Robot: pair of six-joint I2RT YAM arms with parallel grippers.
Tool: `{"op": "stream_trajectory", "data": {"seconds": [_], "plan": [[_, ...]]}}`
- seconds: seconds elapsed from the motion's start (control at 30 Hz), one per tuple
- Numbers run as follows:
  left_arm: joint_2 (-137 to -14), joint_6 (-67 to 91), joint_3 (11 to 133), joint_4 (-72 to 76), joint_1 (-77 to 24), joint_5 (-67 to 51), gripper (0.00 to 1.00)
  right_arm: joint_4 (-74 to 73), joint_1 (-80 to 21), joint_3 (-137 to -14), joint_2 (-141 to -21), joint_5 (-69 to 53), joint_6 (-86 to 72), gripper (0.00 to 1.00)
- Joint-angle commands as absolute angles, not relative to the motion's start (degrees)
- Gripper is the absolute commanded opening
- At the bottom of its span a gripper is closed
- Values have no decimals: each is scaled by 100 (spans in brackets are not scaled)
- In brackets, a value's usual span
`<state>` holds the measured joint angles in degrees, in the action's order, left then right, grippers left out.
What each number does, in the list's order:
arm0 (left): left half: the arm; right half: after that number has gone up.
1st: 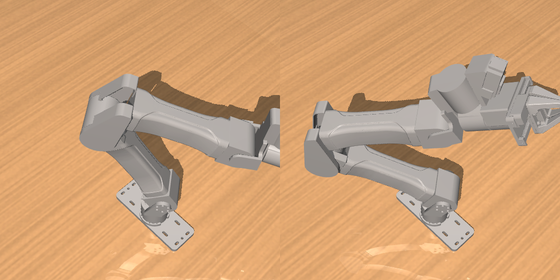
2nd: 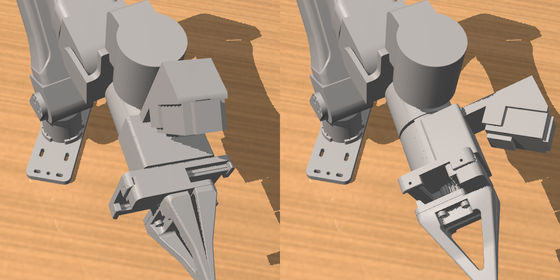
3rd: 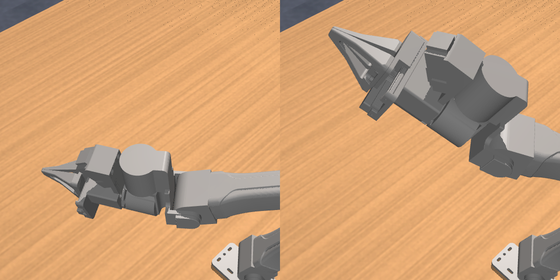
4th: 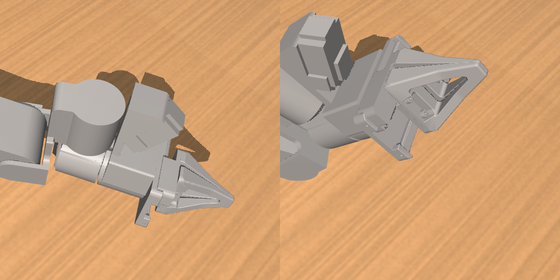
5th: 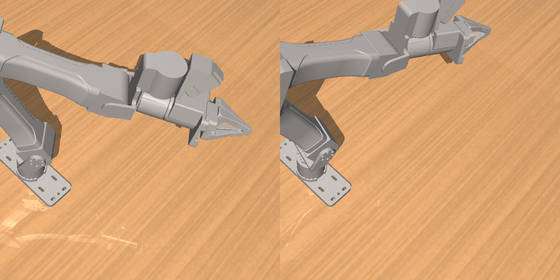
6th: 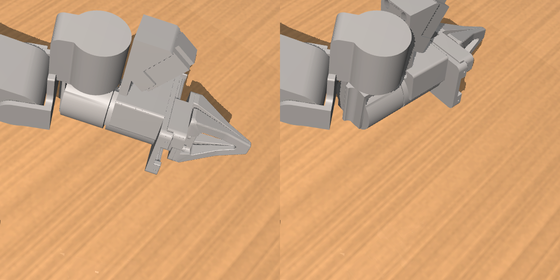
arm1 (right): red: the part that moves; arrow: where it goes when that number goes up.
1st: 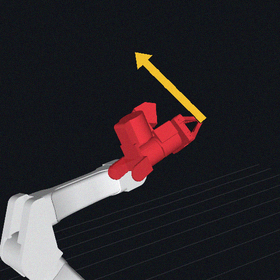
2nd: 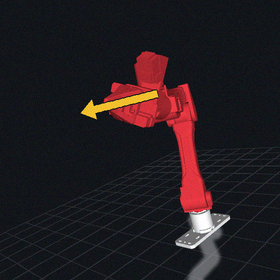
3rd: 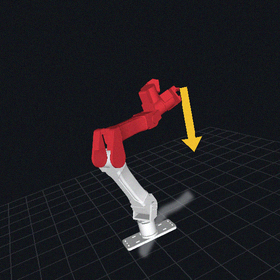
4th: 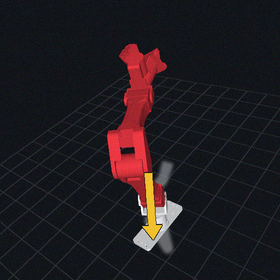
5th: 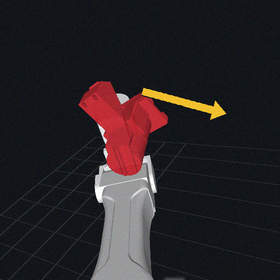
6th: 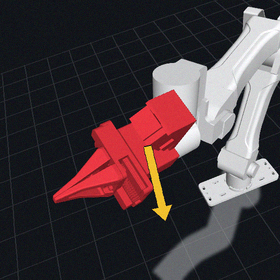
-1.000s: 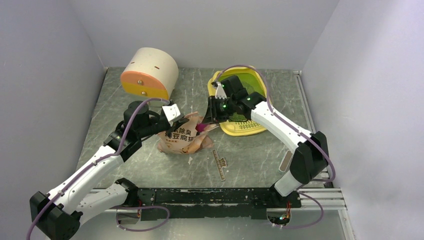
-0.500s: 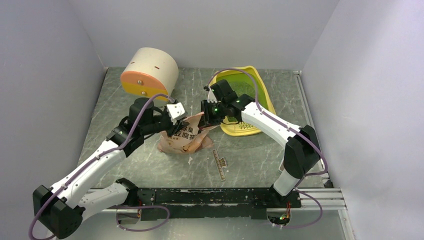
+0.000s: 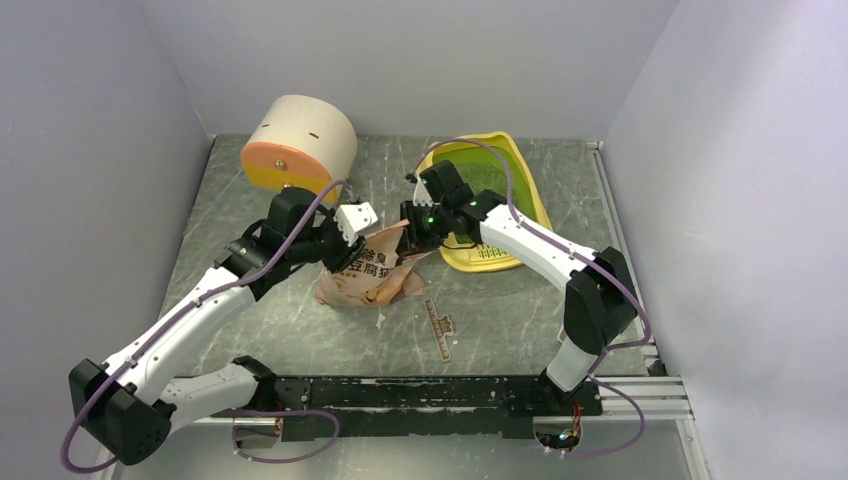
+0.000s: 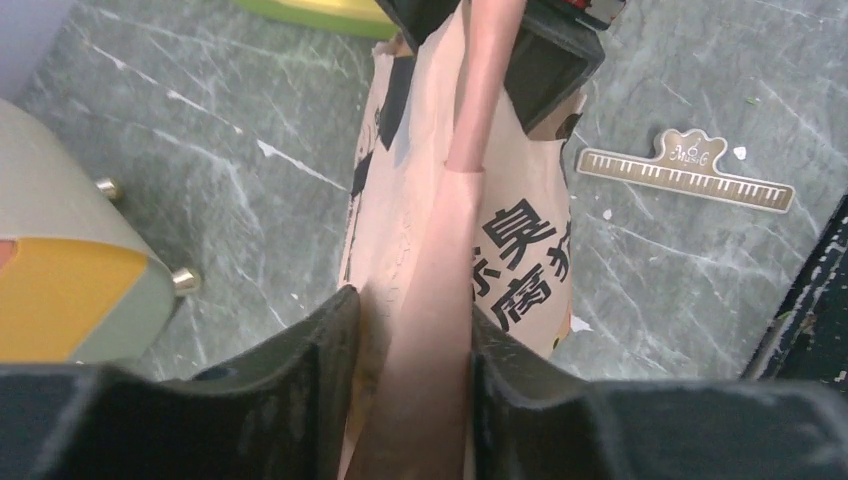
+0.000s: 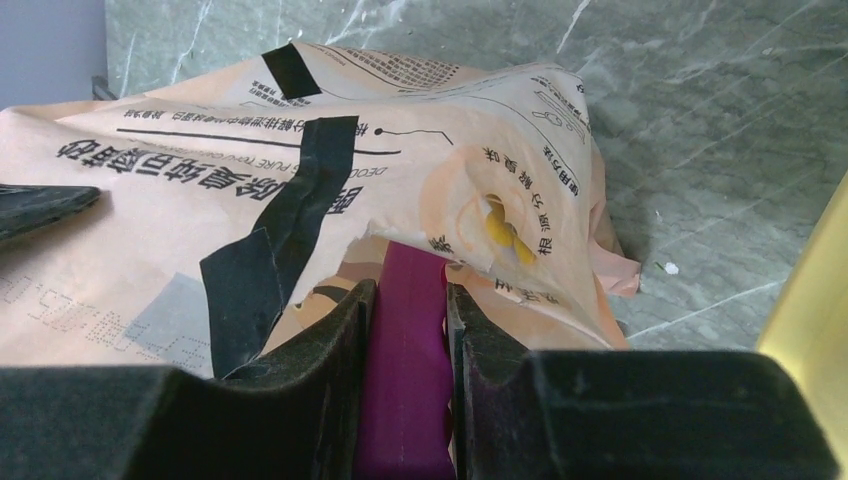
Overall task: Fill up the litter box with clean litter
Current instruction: 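Scoop the cat litter from the cat litter bag.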
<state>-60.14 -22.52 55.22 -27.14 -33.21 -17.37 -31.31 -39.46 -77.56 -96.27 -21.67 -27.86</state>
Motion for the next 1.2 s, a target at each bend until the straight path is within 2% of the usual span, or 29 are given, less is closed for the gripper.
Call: {"op": "stream_trajectory", "data": {"seconds": [0.0,0.1,0.2,0.5,0.97,1.17], "plan": [[-6135,-2346,5652,-3195,-3318,-1651,36,-3190,-3955,-7726,-9863,-2172,-2655,0],[-6247,-2366,5645,-3201,-3314,-1925,18,-3194,-3950,-7747,-10016,-2316,-2635,0],[-6307,-2367,5605,-3103,-3313,-2094,6,-3004,-3959,-7686,-10146,-2501,-2745,0],[-6254,-2191,5381,-2329,-3316,-2127,5,-2577,-4086,-7714,-10591,-3160,-2988,0],[-6513,-2249,5398,-1621,-3313,-1935,5,-900,-4082,-7125,-10585,-4592,-4007,0],[-6703,-2383,5577,-1399,-3313,-1876,5,301,-4078,-6697,-10494,-5046,-4905,0]]}}
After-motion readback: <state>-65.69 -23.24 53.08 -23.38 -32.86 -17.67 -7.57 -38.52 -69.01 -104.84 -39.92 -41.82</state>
